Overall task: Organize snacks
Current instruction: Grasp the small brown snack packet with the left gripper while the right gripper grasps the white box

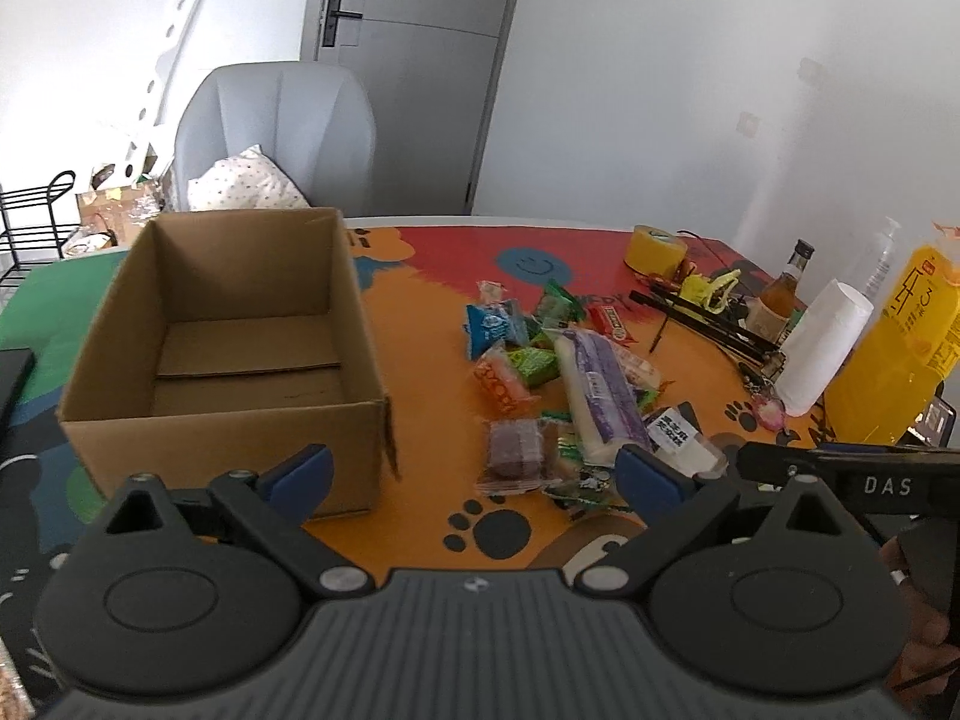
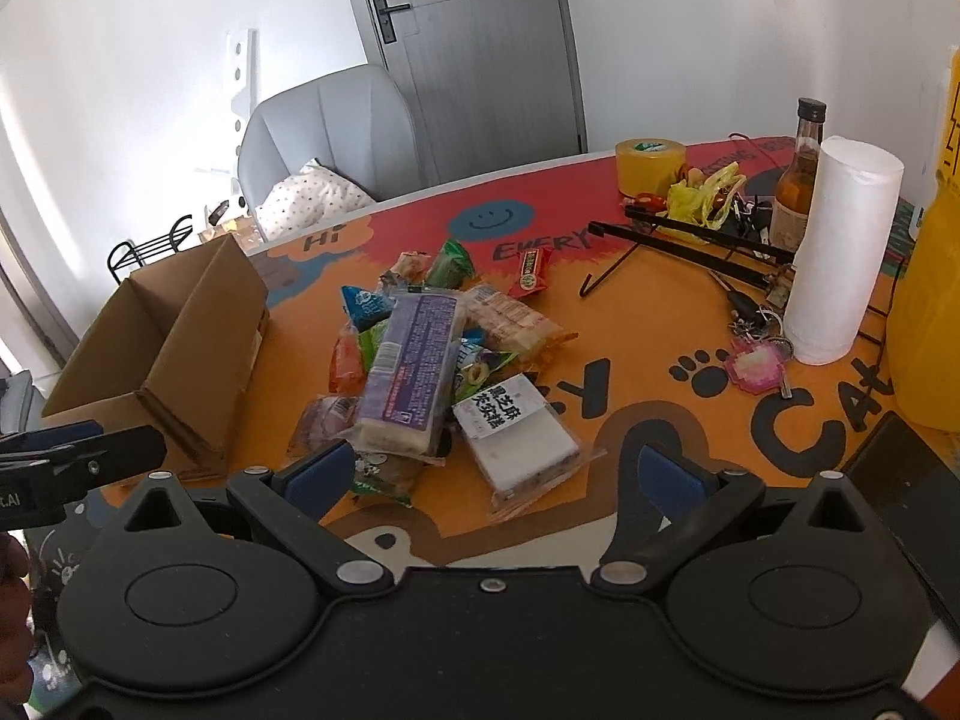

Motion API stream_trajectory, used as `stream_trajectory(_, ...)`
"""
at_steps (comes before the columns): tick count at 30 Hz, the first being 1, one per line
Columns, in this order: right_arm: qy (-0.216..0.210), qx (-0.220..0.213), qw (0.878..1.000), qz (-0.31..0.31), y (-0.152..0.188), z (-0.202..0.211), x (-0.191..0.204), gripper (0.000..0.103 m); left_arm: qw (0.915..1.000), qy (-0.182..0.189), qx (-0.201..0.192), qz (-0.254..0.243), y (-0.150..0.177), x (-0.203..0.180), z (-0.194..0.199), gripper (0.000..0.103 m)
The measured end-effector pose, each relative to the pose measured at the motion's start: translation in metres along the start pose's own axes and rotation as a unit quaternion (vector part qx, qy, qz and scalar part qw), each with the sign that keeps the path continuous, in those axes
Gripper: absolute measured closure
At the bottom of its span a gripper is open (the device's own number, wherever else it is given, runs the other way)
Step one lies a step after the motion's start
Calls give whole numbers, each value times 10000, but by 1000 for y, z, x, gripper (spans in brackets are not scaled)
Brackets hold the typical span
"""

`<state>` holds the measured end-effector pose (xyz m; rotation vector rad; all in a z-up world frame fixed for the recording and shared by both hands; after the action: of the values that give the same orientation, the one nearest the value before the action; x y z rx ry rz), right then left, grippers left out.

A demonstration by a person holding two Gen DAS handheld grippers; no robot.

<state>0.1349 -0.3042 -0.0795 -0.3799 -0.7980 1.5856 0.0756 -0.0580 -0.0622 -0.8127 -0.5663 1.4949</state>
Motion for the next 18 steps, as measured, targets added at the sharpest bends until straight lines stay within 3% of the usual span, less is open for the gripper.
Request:
stream_trajectory(3, 7, -12, 10000, 21, 2, -6, -3, 1, 10000, 57, 35, 23, 2, -4, -11, 6)
stream_trajectory(9, -111, 149, 9998, -26, 9, -25, -9, 16, 9997, 150, 202, 42, 9, -10, -31, 14)
stream_trajectory(18, -90, 353, 9993, -68, 14, -55, -16, 24, 9982, 298, 506, 155, 19, -14, -66, 38)
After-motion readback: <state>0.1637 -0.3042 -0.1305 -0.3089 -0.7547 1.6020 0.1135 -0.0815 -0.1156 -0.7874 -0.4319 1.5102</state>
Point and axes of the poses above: each gripper's, at about its wrist camera, not at the fingertips, and z roughly against the way its jaws point, x to its left, y to its underside, the point moved 4 cm from there along -z, roughly the way its jaws point, and after that the axes turned 2 degrees about -y, right-handed, at the moved point
